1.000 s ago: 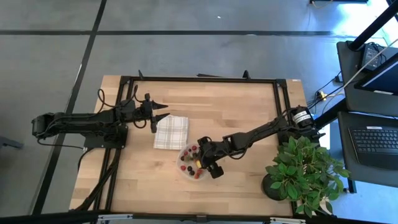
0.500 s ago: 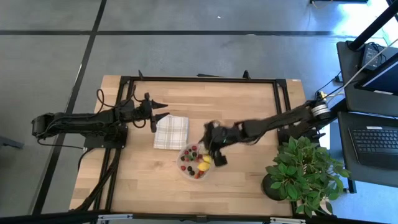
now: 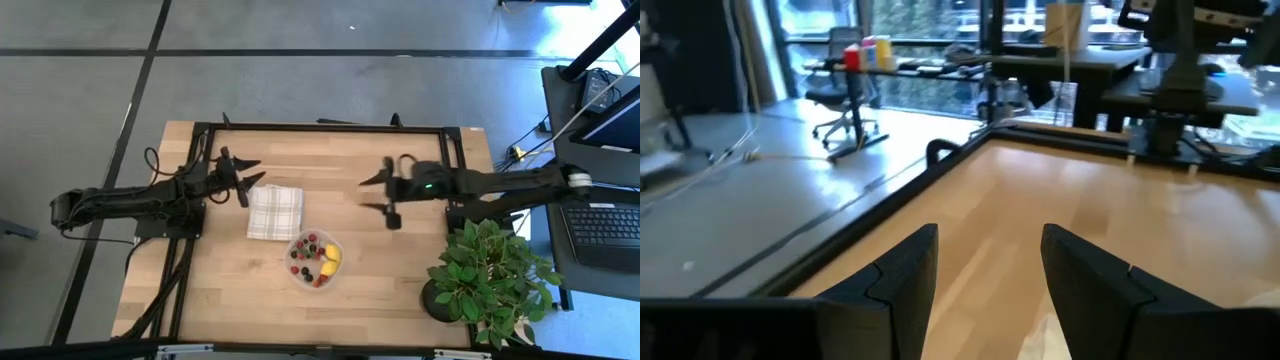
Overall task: Pick and placing Produce into tupperware
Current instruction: Return to Home Position
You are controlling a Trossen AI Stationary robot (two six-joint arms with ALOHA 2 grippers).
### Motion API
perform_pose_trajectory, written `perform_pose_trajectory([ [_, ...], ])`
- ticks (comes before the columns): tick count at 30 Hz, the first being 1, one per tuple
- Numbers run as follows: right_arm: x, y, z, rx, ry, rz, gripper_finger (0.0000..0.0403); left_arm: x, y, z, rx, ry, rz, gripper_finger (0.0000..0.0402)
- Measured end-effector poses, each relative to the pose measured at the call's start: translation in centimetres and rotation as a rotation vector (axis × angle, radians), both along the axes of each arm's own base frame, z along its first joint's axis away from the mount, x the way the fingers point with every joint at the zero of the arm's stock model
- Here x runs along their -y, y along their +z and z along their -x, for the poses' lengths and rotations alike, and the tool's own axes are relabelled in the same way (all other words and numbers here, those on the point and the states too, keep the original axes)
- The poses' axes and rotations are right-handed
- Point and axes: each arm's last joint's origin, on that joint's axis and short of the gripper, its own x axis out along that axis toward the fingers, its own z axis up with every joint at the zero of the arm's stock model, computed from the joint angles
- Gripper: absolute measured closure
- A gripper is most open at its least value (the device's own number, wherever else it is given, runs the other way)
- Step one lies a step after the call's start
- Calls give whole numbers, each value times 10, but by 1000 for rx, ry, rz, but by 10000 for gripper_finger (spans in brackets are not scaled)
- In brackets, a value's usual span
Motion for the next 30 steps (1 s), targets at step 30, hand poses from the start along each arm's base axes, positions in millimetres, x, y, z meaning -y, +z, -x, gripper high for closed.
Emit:
perform_pose_trajectory([
  [30,43,-89,128,514,-433,-9,148,-8,-29,34,75,171,5,228],
])
